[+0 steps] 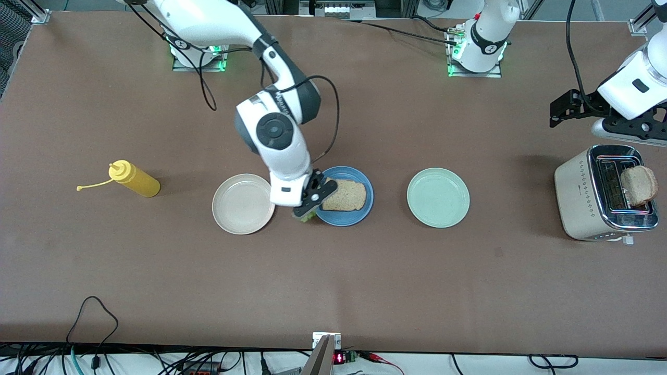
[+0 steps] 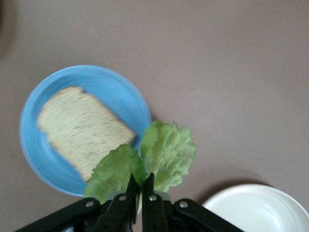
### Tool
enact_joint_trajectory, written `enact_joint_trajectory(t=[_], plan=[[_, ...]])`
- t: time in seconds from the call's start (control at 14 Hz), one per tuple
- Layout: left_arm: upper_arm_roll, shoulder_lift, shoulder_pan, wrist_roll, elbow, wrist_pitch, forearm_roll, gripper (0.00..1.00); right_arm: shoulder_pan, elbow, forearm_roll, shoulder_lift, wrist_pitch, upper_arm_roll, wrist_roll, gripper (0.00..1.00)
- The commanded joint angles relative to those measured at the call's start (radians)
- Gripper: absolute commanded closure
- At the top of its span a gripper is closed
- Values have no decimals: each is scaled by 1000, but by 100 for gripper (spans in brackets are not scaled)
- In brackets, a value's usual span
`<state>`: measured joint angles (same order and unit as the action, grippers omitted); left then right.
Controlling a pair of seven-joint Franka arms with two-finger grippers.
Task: Make sandwich in blue plate with both arms
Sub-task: 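Carry the lettuce leaf with the right gripper over the blue plate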
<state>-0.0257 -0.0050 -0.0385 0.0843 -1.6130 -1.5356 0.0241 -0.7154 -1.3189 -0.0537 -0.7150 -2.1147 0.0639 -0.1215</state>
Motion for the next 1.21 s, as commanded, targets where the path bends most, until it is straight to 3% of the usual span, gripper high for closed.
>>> enact_joint_trajectory(t=[0.0, 0.36, 0.71, 1.14], plan=[[-3, 11, 9, 19, 28, 18, -4, 0, -42, 32, -2, -24, 8, 11, -134, 93], [-3, 13, 9, 19, 27, 17, -4, 0, -84, 30, 21, -69, 5, 11, -337, 93], [-5, 13, 14, 20, 28, 17, -4, 0, -93, 59, 54, -130, -125, 11, -348, 93], [-8, 13, 12, 19, 28, 14, -3, 0, -127, 179, 55, -210, -168, 13, -337, 93]])
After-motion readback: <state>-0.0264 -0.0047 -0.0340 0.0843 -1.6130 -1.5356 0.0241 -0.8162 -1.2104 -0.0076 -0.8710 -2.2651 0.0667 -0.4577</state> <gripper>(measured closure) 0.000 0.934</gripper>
